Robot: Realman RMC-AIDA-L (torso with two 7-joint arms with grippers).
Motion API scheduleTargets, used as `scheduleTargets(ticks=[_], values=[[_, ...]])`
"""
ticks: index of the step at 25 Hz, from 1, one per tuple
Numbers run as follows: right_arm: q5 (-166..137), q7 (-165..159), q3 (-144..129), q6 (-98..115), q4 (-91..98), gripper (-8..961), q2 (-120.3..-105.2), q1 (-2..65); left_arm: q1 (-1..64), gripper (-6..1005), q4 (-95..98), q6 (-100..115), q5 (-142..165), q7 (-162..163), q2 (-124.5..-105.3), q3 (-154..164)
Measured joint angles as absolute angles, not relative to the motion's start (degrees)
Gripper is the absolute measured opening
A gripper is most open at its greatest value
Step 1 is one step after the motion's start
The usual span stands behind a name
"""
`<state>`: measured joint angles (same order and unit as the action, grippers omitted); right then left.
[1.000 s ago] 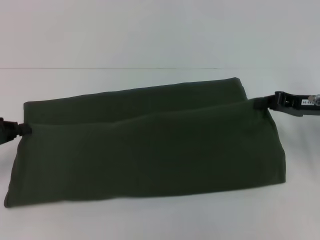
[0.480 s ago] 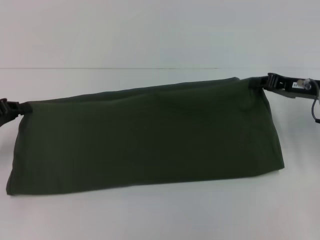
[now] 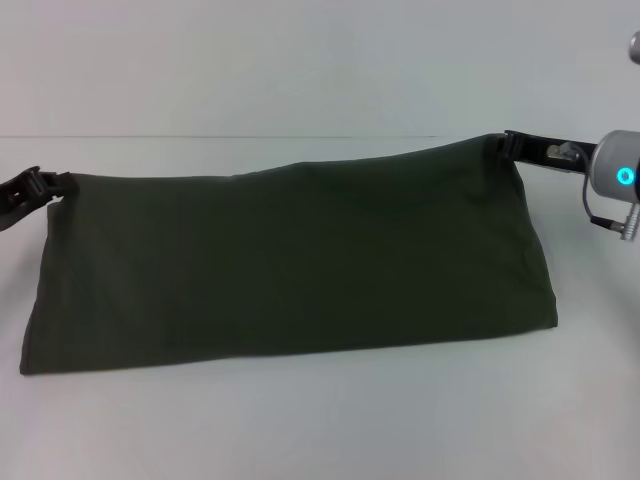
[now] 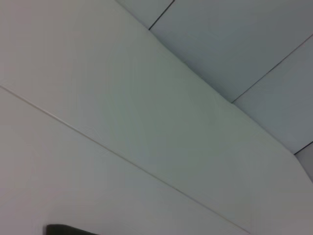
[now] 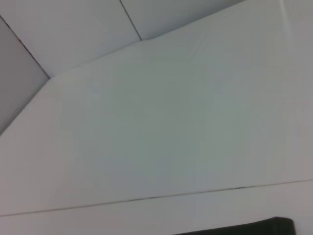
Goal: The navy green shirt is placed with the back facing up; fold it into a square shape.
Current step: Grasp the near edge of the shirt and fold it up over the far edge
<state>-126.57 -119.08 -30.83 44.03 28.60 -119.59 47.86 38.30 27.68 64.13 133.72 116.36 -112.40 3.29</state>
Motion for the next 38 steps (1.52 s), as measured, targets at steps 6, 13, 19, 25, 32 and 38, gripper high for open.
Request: scheduleTargets(ticks=[6,13,19,25,32,38], values=[[-123.6,-114.5,-32.0,36.5,24.8,33,-119.97,49.3,39.3,14,27.4,59.5,133.1,114.4,-114.12,3.3],[-120.5,-112.0,-33.4,33.5,23.6,53,-120.02,49.6,40.0,15,27.0,55.3,132.2,112.3,-115.51,3.3],[-117.2,-111.6,-37.6,31.2,22.8,85,-120.06,49.6,40.3,16,27.1,53.9,131.5,111.3,-116.37,3.8],[-112.4,-107.7,-40.1,29.5,21.1,117,-120.16,49.7,40.0,17,27.0,52.7,130.5,110.7,-117.06,3.9],[-106.6,-100.4,-40.3,29.4,19.1,154,-120.14,49.5,39.4,19,27.0,51.1,127.6,108.7,-118.07,3.9],[-104.6,-99.9,-40.4,29.9,19.1,359,-120.19,48.8,38.5,81,26.5,45.8,122.0,105.7,-119.67,3.9]])
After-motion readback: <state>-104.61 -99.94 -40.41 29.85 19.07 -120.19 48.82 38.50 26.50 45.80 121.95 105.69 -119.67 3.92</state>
